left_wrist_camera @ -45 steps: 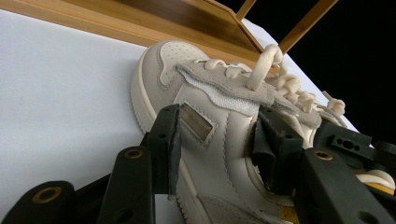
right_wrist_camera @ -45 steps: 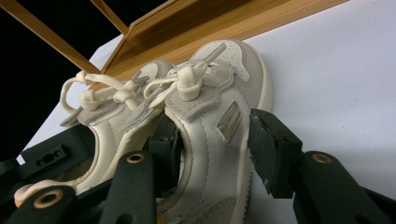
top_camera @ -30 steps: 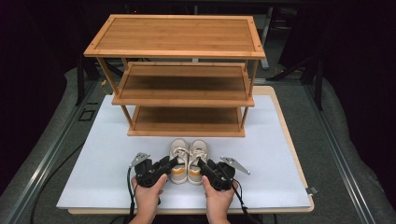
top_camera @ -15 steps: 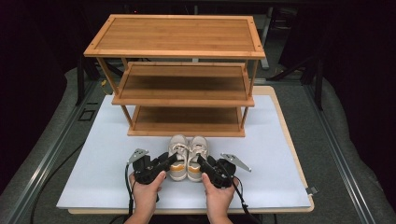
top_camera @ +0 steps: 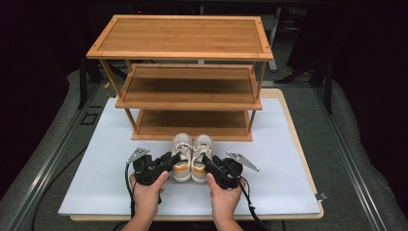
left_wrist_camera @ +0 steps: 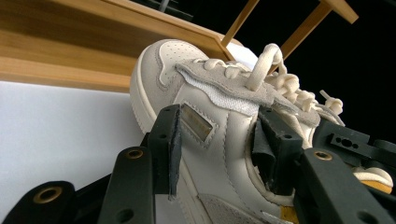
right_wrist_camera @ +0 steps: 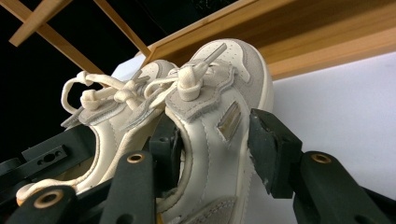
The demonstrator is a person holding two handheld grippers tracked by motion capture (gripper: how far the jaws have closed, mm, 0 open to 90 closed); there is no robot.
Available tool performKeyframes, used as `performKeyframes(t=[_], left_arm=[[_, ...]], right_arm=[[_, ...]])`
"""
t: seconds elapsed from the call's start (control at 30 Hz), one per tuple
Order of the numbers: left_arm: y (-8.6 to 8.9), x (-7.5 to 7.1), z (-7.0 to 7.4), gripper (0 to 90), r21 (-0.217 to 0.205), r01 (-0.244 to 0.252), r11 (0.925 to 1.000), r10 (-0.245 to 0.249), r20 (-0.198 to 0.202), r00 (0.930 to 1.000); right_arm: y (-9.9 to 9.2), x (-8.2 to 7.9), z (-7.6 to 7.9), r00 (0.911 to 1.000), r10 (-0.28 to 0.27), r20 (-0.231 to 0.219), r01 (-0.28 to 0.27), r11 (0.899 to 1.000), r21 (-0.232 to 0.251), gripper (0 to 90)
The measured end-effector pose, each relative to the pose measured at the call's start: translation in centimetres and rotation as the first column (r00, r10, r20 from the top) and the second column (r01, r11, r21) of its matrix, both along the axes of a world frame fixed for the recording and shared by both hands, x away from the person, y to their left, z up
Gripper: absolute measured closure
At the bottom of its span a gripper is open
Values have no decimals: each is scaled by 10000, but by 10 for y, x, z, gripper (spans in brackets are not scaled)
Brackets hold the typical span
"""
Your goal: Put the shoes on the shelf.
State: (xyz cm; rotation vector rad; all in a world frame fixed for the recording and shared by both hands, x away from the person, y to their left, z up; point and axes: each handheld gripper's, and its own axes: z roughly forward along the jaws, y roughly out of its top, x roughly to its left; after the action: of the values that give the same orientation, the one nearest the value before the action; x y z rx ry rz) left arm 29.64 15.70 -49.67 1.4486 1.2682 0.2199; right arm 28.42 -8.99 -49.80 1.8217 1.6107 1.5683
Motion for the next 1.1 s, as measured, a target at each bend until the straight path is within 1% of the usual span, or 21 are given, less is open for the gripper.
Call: performKeyframes(t=[0.07,0.13,0.17,0.23,0.37,0.5,0.53,0.73,0.9,1.0,1.1], left_arm=[[0,0,3,551,0,-4,10000,4,15,10000],[1,1,7,551,13,-10,10000,10,44,10000],[1,1,9,551,29,-45,10000,45,65,10000],[1,1,13,551,93,-17,10000,16,116,9999],[3,2,21,551,40,2,10000,-3,189,9998],[3,2,27,551,34,-4,10000,4,183,9998],[3,2,29,551,62,-18,10000,17,193,9998],[6,3,41,551,45,-80,10000,78,304,9995],[7,3,52,551,109,-78,9999,73,455,9989],[6,2,58,551,175,-46,9998,37,473,9989],[5,2,64,552,199,-35,9998,25,494,9988]], right_arm=[[1,0,3,10000,-27,17,27,10000,-20,555],[1,0,7,9999,-70,-78,69,9999,-138,556],[2,1,8,10000,-18,19,18,10000,-36,556],[2,1,11,9999,29,115,-29,10000,-8,555],[3,2,18,9998,81,166,-81,10000,28,556],[3,2,25,9997,25,225,-24,10000,-37,556],[3,2,27,9998,90,198,-87,9999,-109,556],[6,4,39,9994,141,319,-136,9998,-142,557],[8,4,49,9991,170,388,-162,9996,-210,557],[8,3,54,9988,177,460,-169,9997,-188,557],[7,3,60,9989,186,425,-178,9996,-199,557]])
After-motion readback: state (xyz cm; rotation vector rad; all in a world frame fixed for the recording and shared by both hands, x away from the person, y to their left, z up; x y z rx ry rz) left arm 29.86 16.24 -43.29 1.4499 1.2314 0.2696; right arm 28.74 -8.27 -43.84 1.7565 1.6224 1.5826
